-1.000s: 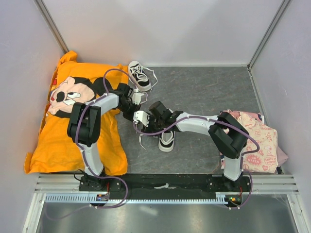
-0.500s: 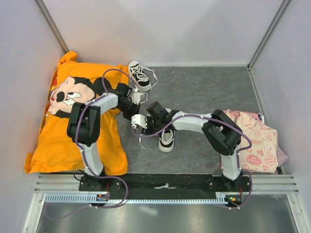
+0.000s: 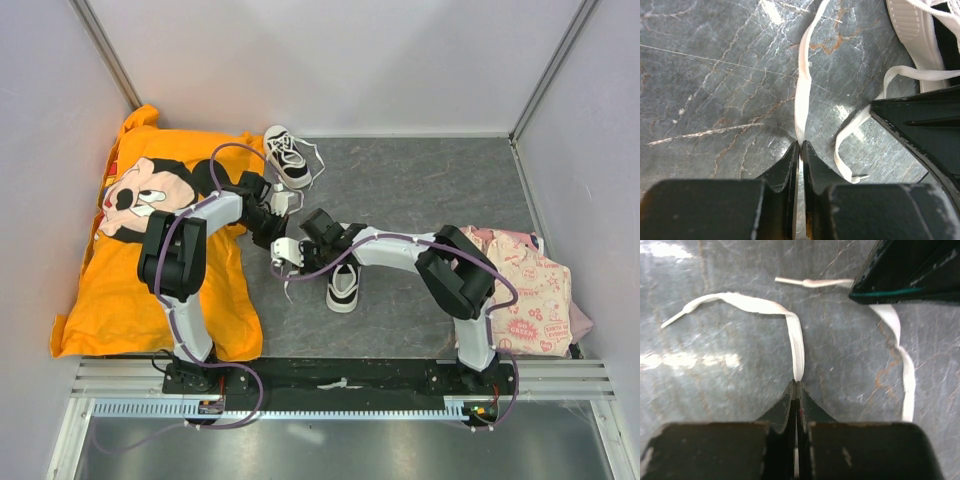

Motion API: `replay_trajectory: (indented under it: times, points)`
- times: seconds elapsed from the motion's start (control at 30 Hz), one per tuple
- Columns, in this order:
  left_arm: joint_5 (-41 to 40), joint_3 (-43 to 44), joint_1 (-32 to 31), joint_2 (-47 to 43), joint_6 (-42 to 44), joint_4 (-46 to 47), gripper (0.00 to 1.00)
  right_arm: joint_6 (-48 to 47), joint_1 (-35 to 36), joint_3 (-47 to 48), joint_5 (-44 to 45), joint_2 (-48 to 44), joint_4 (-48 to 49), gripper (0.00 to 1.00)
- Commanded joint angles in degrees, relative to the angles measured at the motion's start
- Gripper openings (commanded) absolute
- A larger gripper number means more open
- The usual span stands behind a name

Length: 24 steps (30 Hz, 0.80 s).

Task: Tie the shoes

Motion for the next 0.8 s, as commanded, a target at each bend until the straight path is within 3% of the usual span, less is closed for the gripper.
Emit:
replay_trajectory:
  times: [0.0,0.4,0.77]
  points:
    - [4.0,1.1,0.2,-2.8,-0.4,-2.4,0.11,4.6,-0.1,3.5,-2.7,-8.5,-4.0,0.0]
    - [7.6,-6.2,-0.5,-11.3,7.3,-6.1,0.11,14.1,-3.0,-5.2,-2.1,-26.1,-9.8,0.0]
    - [2.5,-15.3,-2.5,-18.1,15.9,-4.9,0.1,23.7,-9.7,-10.3,-5.4,-33.0,-13.6,0.0]
